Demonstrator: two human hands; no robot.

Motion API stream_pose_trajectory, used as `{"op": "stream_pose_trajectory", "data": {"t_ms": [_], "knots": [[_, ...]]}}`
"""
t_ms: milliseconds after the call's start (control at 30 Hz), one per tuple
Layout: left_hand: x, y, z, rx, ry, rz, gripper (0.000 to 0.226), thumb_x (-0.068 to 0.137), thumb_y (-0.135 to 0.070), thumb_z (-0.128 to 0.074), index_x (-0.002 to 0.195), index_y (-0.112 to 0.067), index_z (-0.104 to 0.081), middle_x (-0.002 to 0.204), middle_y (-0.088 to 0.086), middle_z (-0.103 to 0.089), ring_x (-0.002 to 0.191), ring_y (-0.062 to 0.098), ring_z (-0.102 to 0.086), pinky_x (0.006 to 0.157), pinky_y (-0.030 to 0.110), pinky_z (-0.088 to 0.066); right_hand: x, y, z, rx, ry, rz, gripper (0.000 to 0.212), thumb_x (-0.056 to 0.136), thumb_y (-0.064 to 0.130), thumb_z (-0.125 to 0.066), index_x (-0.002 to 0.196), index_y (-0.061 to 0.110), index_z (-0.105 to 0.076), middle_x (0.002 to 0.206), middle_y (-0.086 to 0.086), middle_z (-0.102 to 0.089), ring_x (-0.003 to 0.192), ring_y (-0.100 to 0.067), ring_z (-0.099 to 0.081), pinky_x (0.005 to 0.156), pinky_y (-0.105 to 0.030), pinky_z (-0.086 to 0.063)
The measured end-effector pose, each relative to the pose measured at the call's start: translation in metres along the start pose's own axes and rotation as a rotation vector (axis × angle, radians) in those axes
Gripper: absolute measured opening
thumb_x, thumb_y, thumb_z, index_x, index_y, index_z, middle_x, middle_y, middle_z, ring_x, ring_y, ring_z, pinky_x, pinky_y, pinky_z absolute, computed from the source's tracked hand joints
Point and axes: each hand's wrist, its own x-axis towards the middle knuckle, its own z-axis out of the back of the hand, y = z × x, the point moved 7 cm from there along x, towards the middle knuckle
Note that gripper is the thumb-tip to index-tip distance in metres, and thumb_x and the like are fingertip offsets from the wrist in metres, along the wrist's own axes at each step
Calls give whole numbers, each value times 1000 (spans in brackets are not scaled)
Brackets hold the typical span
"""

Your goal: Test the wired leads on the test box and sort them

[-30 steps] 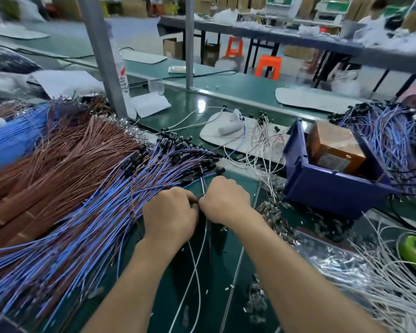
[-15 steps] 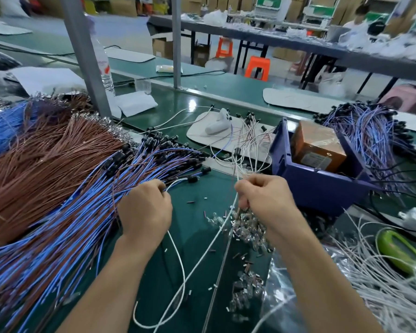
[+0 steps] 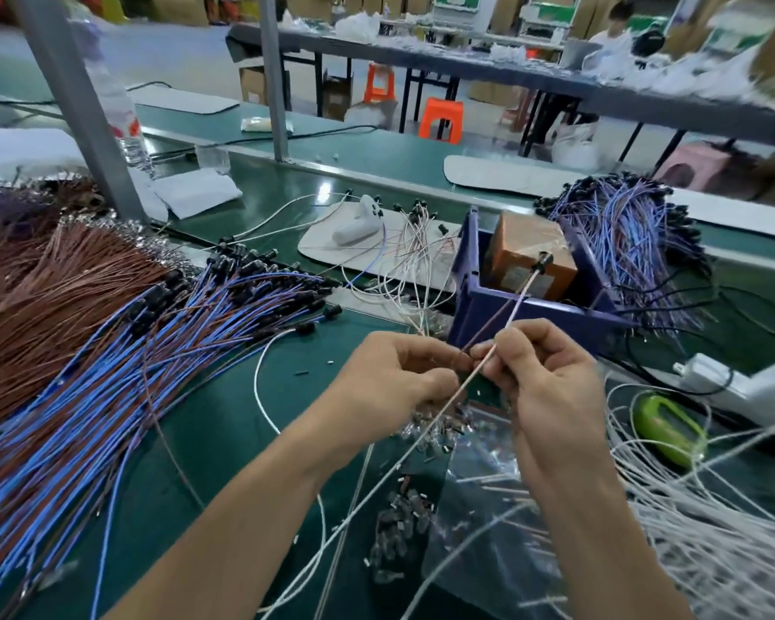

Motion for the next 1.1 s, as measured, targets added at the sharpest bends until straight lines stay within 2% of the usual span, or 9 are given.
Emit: {"op": "stream_pose_trajectory", "data": {"t_ms": [167,333,600,667,733,833,933,1000,1100], "knots": [[-4,13,2,-90,87,55,26,98,-10,-68,94,-29,-84,88,9,-80,73,14,-74,69,21,-59,-2,12,34,-43,-268,131,22,98,5,-63,79,15,-69,64,-2,-67,63,-14,-63,68,-22,-56],[-10,24,-10,-131,71,103,21,96,-10,-70,97,-26,-84,100,6,-81,91,17,-77,76,26,-61,-8,16,39,-99,-344,230,18,99,8,-63,83,15,-67,68,-2,-70,63,-13,-65,66,-21,-55],[-15,26,-17,-222,17,114,18,92,1,-70,95,-11,-83,87,19,-78,67,20,-72,66,30,-62,-14,12,39,-226,-379,248,20,97,13,-69,79,22,-68,69,-1,-71,63,-16,-67,63,-26,-56],[-13,25,-12,-220,-40,73,24,91,5,-70,90,-14,-84,82,18,-78,62,18,-69,63,28,-61,-23,16,42,-382,-419,247,18,93,20,-73,78,25,-66,67,5,-69,59,-11,-63,57,-27,-54],[-11,25,-9,-221,-90,30,27,91,6,-70,88,-16,-85,79,16,-78,61,16,-68,61,23,-58,-40,35,37,-632,-460,408,18,88,23,-76,82,29,-61,68,11,-64,63,-8,-60,58,-21,-51],[-8,21,-12,-191,-85,-67,23,90,5,-72,90,-14,-85,79,14,-78,65,15,-70,64,19,-55,-62,54,-7,-1035,-203,721,26,84,11,-71,107,23,-71,103,6,-71,102,-10,-61,97,-22,-45],[-10,13,-20,-161,23,-193,22,85,3,-72,91,-14,-84,84,13,-79,76,18,-73,69,25,-57,-66,36,-40,-1345,190,642,47,87,3,-67,130,21,-66,126,5,-70,121,-16,-59,117,-37,-33],[-12,10,-20,-137,70,-217,23,82,0,-72,94,-14,-85,86,12,-80,76,17,-73,70,26,-57,-67,32,-38,-1429,255,553,46,93,10,-64,136,25,-60,119,9,-72,108,-12,-66,105,-33,-45],[-12,11,-17,-84,59,-186,20,79,-7,-78,91,-21,-85,81,10,-79,69,14,-70,68,24,-56,-64,43,-17,-1479,196,468,30,93,14,-68,120,26,-67,85,6,-74,74,-19,-68,68,-35,-56]]}}
